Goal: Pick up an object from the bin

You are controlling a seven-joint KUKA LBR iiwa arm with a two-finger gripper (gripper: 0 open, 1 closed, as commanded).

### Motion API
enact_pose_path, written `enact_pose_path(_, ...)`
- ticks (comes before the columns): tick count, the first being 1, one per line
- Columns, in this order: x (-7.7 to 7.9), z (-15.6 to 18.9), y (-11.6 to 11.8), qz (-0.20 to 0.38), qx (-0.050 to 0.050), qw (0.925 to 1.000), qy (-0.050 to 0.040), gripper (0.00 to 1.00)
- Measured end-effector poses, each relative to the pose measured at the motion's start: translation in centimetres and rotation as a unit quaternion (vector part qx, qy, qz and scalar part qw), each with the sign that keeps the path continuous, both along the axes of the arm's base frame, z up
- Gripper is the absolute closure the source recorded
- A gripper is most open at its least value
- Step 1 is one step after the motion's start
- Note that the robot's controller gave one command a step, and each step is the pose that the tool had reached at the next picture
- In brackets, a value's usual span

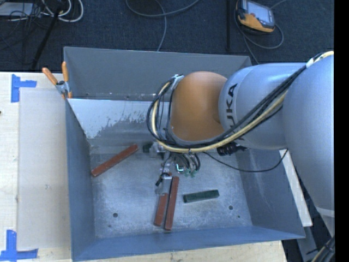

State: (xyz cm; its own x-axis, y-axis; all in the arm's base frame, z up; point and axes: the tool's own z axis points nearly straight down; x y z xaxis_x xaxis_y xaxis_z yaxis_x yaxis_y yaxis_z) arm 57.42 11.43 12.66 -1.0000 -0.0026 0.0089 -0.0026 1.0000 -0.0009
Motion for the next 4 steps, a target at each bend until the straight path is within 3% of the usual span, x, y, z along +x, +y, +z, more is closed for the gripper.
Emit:
enact_pose_path(1, -4.66, -6.03, -3.62, -0.009, 0.0, 1.0, 0.0, 0.0)
enact_pose_path(2, -4.3, -5.61, -3.43, -0.009, 0.001, 0.9999, -0.0048, 1.0)
enact_pose_path(3, -4.36, -5.71, -3.52, -0.01, 0.0, 0.9999, -0.0037, 0.0)
enact_pose_path(4, -4.35, -5.69, -3.52, -0.011, 0.001, 0.9999, -0.004, 1.0)
